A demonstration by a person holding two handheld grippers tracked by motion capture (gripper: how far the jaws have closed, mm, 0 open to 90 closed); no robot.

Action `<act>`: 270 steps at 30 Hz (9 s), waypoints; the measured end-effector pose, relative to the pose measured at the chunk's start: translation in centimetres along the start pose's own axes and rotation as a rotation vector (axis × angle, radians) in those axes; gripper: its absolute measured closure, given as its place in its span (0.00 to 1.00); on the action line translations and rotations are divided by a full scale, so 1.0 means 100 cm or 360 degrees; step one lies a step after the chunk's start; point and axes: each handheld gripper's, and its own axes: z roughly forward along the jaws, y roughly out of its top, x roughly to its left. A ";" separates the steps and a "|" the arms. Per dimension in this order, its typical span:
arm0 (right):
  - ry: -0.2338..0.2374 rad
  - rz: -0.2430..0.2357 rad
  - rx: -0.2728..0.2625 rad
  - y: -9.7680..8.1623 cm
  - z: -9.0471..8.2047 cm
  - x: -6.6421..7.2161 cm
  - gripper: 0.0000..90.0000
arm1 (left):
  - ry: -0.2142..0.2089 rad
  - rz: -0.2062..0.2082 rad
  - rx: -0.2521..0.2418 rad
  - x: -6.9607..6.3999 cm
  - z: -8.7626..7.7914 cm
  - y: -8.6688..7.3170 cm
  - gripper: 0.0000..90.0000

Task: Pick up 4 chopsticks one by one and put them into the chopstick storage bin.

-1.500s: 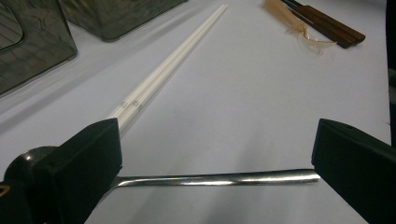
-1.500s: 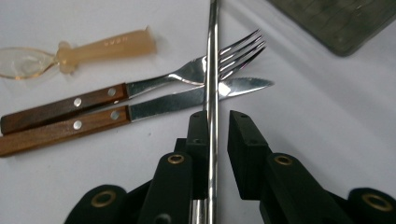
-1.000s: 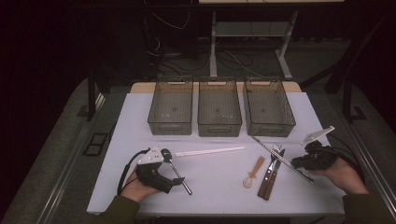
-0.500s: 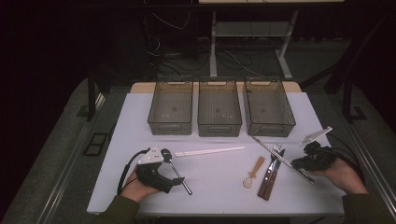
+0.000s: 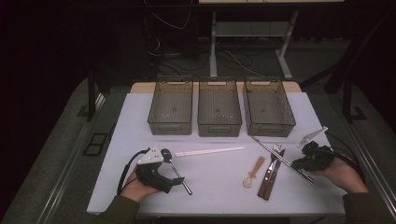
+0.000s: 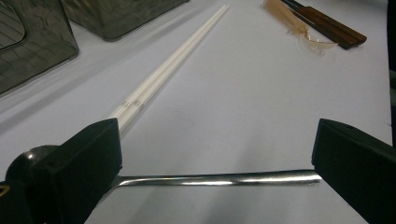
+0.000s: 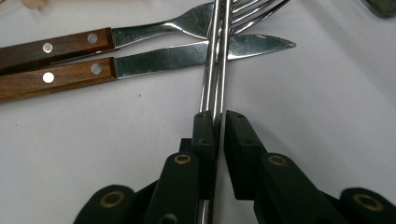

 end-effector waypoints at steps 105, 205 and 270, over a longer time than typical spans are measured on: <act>0.0278 -0.0010 -0.0735 0.050 -0.024 0.028 0.95 | 0.0005 -0.0023 -0.0029 -0.002 -0.001 0.000 0.00; -0.0024 0.0145 -0.0541 0.368 0.090 0.097 0.94 | -0.0057 -0.0038 -0.0112 -0.001 -0.002 0.002 0.00; -0.0015 0.0085 -0.0856 0.177 0.000 0.048 0.19 | -0.0030 -0.0020 -0.0042 0.000 0.003 -0.001 0.00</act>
